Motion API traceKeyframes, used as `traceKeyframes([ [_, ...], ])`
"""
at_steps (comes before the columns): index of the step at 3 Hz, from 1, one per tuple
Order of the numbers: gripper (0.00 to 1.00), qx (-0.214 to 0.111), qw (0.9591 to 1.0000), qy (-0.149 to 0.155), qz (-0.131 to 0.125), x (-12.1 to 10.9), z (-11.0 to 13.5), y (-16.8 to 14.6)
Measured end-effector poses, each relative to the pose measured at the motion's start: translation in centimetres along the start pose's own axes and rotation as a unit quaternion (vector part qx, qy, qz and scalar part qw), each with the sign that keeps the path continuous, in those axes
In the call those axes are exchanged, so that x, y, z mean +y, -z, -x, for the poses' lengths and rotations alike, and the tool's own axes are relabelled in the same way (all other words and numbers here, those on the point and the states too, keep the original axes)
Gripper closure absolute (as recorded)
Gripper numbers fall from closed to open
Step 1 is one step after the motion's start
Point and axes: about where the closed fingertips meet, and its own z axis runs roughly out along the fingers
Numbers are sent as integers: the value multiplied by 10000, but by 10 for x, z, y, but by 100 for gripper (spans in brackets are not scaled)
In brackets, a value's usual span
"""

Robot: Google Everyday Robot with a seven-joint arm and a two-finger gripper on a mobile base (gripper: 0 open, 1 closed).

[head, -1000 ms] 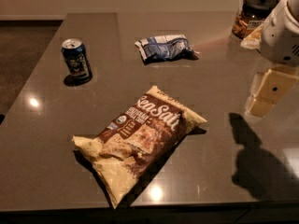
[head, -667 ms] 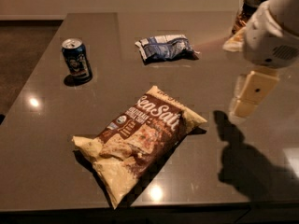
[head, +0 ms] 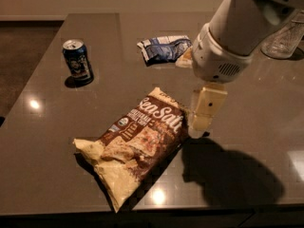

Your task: Move brown chip bag near blue chip bag

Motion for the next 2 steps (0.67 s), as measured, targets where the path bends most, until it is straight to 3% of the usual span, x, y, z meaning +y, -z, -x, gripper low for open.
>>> traceKeyframes([
  [1,0,91,9992,265,286,9,18,-31],
  [2,0,237,9979,334,509,16,19,-56],
])
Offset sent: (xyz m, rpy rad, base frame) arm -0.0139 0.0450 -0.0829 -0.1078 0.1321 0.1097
